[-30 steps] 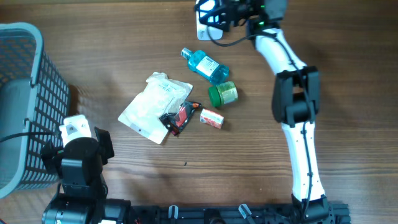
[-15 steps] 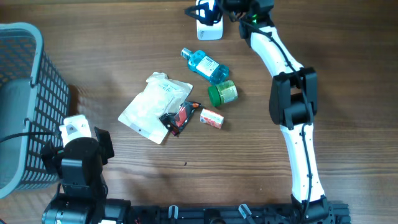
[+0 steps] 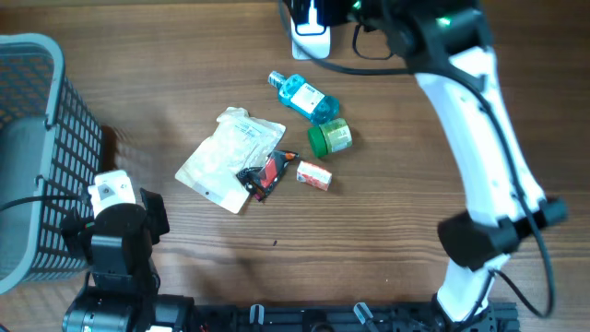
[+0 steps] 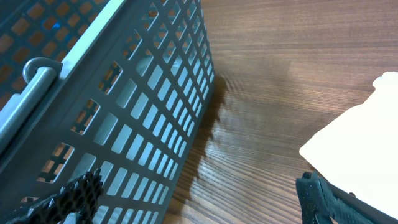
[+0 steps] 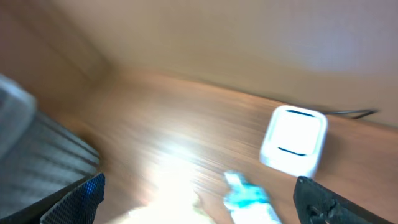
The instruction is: Scan the item barcode
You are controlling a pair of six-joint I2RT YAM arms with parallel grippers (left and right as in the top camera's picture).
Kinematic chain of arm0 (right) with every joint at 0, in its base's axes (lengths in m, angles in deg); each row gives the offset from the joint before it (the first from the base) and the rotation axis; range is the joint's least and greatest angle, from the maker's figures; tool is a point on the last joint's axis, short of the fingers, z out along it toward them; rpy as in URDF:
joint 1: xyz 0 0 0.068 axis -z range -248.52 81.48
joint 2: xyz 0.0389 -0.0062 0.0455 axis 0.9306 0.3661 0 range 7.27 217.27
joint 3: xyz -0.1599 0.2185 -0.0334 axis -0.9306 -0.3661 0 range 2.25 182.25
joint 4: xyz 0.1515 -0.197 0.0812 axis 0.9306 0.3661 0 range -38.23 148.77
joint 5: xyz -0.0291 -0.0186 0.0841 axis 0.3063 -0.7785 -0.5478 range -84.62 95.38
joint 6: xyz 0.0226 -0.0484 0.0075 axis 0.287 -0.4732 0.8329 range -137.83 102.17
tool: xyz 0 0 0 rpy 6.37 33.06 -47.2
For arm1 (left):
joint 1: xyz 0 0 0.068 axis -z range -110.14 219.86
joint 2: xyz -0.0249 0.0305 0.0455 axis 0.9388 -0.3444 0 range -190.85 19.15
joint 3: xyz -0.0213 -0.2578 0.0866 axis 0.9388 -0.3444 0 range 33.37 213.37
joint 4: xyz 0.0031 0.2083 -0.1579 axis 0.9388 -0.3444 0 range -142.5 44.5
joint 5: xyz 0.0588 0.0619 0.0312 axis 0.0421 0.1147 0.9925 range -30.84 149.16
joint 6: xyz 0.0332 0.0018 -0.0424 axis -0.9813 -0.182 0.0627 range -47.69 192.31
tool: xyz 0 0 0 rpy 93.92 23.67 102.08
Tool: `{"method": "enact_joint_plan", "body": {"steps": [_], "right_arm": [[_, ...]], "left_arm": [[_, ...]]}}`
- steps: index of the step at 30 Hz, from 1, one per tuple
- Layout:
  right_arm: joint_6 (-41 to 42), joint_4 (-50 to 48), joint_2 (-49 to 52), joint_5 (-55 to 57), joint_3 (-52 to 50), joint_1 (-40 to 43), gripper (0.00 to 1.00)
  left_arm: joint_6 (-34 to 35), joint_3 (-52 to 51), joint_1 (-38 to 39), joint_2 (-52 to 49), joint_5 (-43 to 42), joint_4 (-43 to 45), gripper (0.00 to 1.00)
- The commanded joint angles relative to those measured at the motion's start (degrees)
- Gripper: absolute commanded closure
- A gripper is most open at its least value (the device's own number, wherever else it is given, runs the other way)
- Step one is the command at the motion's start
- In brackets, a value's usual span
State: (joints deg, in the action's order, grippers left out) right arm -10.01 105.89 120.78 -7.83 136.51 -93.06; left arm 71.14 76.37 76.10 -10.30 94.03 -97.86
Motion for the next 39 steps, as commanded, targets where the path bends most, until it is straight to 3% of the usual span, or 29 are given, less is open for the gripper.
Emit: {"method": "enact_joint_plan", "body": {"steps": [1, 6, 11, 16, 39], "right_arm": [[-32.5, 4.6, 7.1, -0.6, -1.8, 0.3, 0.0], [-40.2, 6.4, 13.6, -9.4, -1.8, 0.3, 0.0], [-42.3, 6.2, 22.3, -12.4, -1.8, 0.2, 0.0], [-42.3, 4.4, 28.7, -12.3, -1.8, 0.2, 0.0], [-39.1, -2.6, 39.9, -2.8, -2.4, 0.1, 0.0]], "left_arm": [[0.0, 0.2, -0.4, 0.0, 0.6, 0.2, 0.0], [0.0, 0.2, -0.4, 0.0, 0.6, 0.2, 0.0], [0.0, 0.2, -0.4, 0.0, 0.6, 0.2, 0.0], [0.0, 0.2, -0.4, 0.0, 0.6, 0.2, 0.0], [0.0, 0.2, -0.4, 0.0, 0.6, 0.2, 0.0]]}}
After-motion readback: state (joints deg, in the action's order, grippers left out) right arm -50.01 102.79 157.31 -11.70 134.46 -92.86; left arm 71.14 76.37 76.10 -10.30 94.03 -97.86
